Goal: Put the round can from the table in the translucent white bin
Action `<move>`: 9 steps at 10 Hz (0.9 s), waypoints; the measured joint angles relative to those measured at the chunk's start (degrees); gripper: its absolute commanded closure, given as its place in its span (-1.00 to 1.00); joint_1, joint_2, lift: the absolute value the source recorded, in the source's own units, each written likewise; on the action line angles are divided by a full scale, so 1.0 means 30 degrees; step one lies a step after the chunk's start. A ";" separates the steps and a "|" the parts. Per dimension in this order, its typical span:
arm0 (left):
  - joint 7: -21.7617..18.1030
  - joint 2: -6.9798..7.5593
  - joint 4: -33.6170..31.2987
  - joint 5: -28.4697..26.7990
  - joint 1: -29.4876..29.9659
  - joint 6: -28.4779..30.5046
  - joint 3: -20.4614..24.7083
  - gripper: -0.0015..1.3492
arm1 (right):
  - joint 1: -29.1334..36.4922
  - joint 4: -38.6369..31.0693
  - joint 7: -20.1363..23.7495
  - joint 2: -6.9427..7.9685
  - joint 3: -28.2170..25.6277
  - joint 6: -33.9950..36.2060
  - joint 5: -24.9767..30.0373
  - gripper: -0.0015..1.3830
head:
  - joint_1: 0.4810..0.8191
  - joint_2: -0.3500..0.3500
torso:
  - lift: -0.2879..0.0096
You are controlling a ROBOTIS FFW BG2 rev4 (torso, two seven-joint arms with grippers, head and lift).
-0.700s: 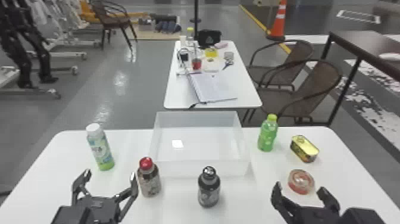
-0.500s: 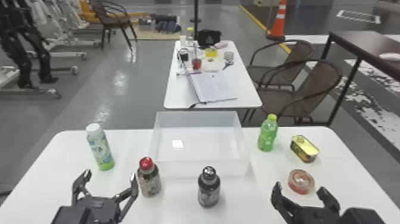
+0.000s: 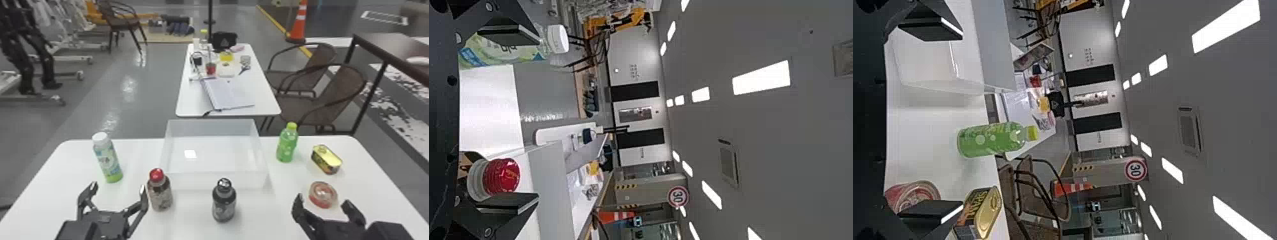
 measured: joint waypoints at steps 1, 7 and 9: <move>0.0000 0.0000 0.0000 0.0008 0.0000 0.0019 -0.0005 -0.72 | -0.0312 0.0428 -0.0185 0.0050 -0.0109 -0.0282 -0.0095 -0.85 | -0.60 0.00 | 0.26; 0.0000 0.0000 0.0000 0.0064 -0.0011 0.0149 -0.0058 -0.72 | -0.3760 0.5433 -0.0300 0.0579 -0.0171 -0.2113 -0.1372 -0.85 | -0.60 0.00 | 0.26; 0.0000 0.0000 0.0000 0.0110 0.0000 0.0171 -0.0037 -0.72 | -0.3992 0.6176 -0.0376 0.0579 -0.0246 -0.2115 -0.2287 -0.85 | -0.60 0.00 | 0.26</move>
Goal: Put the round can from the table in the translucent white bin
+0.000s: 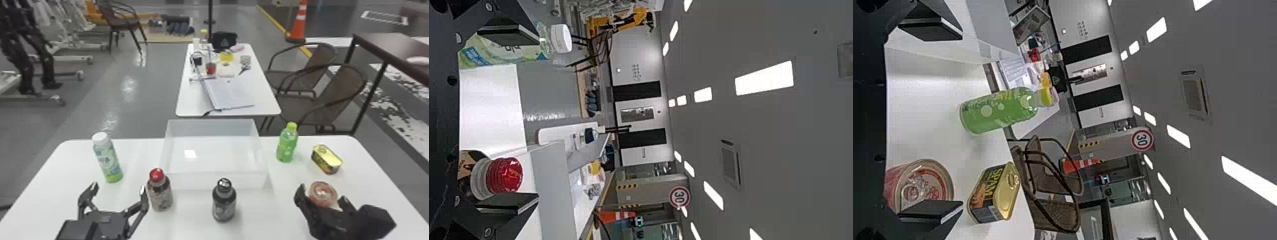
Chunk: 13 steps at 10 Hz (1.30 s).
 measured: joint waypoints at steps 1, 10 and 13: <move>0.0000 0.0000 0.0000 0.0036 0.0000 0.0000 0.0013 -0.72 | -0.0124 0.0312 -0.0071 0.0000 -0.0087 0.0000 -0.0215 -0.85 | -0.60 0.00 | 0.26; 0.0000 0.0000 0.0061 0.0236 0.0034 0.0031 0.0118 -0.72 | -0.0982 0.2450 -0.2016 -0.0431 -0.0920 0.1112 -0.0687 -0.85 | -0.60 0.00 | 0.26; 0.0000 0.0000 0.0135 0.0344 0.0043 0.0030 0.0098 -0.71 | -0.1397 0.2447 -0.2304 -0.0670 -0.1372 0.2911 0.0052 -0.85 | -0.60 0.00 | 0.26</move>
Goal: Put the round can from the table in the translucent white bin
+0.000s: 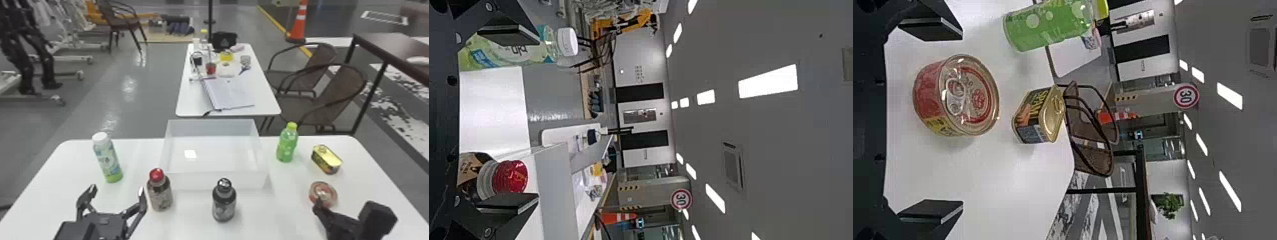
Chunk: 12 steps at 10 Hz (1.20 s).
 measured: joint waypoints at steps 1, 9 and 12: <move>0.0000 0.0000 0.0029 0.0084 0.0007 -0.0002 -0.0001 -0.72 | -0.0143 0.0169 0.0001 -0.0038 -0.0171 0.0308 0.0129 -0.85 | -0.60 0.00 | 0.26; 0.0000 0.0000 0.0278 0.0319 0.0043 -0.0441 0.0119 -0.71 | -0.1785 0.2469 0.1389 -0.0458 -0.0232 0.0549 -0.0337 -0.85 | -0.60 0.00 | 0.26; 0.0000 0.0000 0.0408 0.0399 0.0016 -0.0562 0.0117 -0.71 | -0.2385 0.3315 0.1940 -0.0339 -0.0199 0.0532 -0.0350 -0.85 | -0.60 0.00 | 0.26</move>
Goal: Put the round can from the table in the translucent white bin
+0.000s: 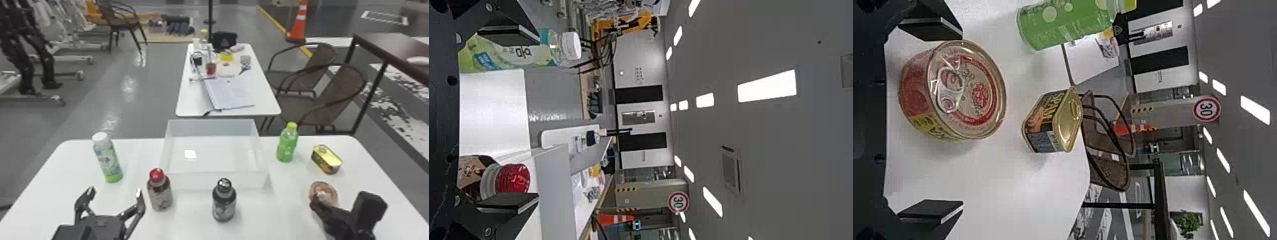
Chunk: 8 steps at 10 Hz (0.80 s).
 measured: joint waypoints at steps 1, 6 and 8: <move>0.0000 0.0000 0.0029 0.0032 0.0001 -0.0038 0.0000 -0.71 | -0.0239 0.0307 0.0084 0.0011 0.0007 0.0011 0.0014 -0.85 | -0.60 0.00 | 0.26; -0.0021 0.0000 0.0217 0.0262 0.0012 -0.0266 -0.0023 -0.71 | -0.1729 0.2081 0.0735 0.0244 0.0035 0.0013 0.0530 -0.85 | -0.60 0.00 | 0.26; -0.0056 0.0000 0.0258 0.0425 0.0051 -0.0444 0.0075 -0.71 | -0.2122 0.2894 0.0936 0.0308 0.0036 0.0013 0.0645 -0.85 | -0.60 0.00 | 0.26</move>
